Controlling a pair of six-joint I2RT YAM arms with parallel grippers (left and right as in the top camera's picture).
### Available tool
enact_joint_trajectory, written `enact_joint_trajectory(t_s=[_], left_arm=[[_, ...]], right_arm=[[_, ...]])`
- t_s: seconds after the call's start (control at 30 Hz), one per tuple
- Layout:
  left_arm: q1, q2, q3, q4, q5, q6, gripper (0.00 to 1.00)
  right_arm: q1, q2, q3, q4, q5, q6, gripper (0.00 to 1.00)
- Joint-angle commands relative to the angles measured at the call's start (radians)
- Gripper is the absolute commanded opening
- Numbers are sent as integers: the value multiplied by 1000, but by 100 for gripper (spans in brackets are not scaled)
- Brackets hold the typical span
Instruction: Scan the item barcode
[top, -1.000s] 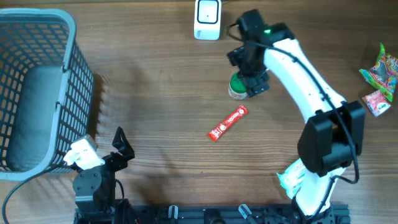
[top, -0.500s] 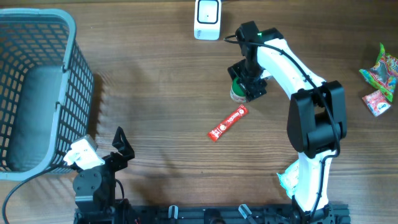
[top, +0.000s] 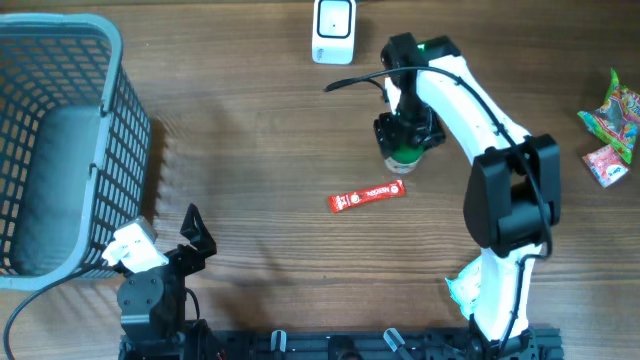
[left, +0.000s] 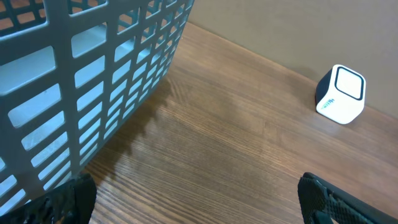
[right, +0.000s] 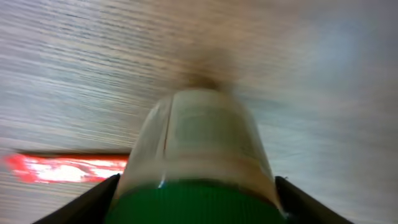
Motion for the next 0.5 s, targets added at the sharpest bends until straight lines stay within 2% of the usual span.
enact_joint_trajectory(t_s=[0.0, 0.1, 0.13, 0.2, 0.23, 0.3, 0.37, 0.47], left_arm=[[5, -8, -3, 3, 8, -5, 100], [5, -8, -3, 3, 8, -5, 100], [5, -8, -3, 3, 8, -5, 100], [5, -8, -3, 3, 8, -5, 100], [5, -8, -3, 3, 8, -5, 100], [5, -8, -3, 3, 8, -5, 100], [5, -8, -3, 3, 8, -5, 100], [5, -8, -3, 3, 8, -5, 100]], right_arm=[[3, -84, 32, -9, 209, -135, 84], [3, -129, 32, 10, 108, -122, 94], [3, -143, 32, 12, 92, -71, 98], [3, -166, 32, -2, 87, 242, 100], [2, -169, 32, -23, 51, 446, 100], [-2, -169, 32, -44, -124, 750, 100], [-2, -169, 30, -17, -214, 943, 100], [-3, -162, 13, 3, -126, 1083, 100]])
